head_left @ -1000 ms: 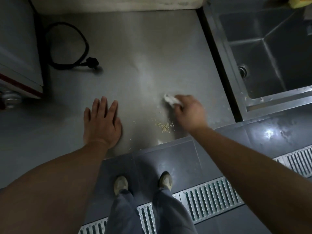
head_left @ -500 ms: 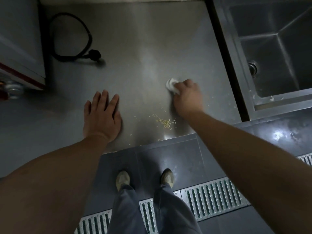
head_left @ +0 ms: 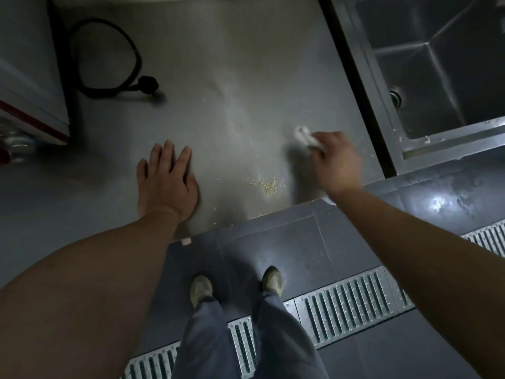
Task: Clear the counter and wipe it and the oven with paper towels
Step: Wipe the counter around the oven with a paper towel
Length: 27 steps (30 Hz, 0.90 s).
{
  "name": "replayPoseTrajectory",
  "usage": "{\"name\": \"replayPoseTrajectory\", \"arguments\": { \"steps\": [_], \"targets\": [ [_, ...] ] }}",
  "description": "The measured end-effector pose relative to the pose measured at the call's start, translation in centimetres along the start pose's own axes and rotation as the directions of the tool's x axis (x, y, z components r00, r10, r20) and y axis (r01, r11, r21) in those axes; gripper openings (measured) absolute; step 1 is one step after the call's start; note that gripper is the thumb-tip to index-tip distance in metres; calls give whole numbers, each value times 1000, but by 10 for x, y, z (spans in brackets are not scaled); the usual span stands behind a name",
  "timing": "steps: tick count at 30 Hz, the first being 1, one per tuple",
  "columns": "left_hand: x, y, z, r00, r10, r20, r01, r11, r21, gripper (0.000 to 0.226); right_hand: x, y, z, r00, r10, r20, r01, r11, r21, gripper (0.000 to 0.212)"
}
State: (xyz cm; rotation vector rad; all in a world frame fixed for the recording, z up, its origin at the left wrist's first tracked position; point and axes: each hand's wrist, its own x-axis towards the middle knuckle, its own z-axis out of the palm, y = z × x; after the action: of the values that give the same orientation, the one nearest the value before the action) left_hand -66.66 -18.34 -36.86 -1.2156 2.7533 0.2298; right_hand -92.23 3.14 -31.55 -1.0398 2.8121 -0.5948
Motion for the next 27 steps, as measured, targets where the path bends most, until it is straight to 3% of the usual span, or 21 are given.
{"name": "replayPoseTrajectory", "arguments": {
  "steps": [4,8,13,18,22,27],
  "targets": [
    [0,1,-1,1000,1,6,-1,1000,-21,58,-24,45,-9,978,208,21,-204,972,-118,35],
    [0,-2,1,1000,22,10,-21,999,-28,60,-44,28,6,946,324,1,-322,940,-110,35],
    [0,-14,0,992,108,69,-107,994,-23,63,-58,-43,37,936,351,18,-350,935,-63,31],
    [6,-53,-17,938,317,144,-325,945,34,65,-72,-103,59,912,405,68,-408,912,37,37],
    [-2,-71,-19,946,279,166,-285,958,14,63,-72,-125,65,876,476,78,-481,873,76,37],
    [-18,-82,-14,953,243,180,-248,969,5,62,-74,-142,69,892,439,107,-446,893,52,37]
  ]
}}
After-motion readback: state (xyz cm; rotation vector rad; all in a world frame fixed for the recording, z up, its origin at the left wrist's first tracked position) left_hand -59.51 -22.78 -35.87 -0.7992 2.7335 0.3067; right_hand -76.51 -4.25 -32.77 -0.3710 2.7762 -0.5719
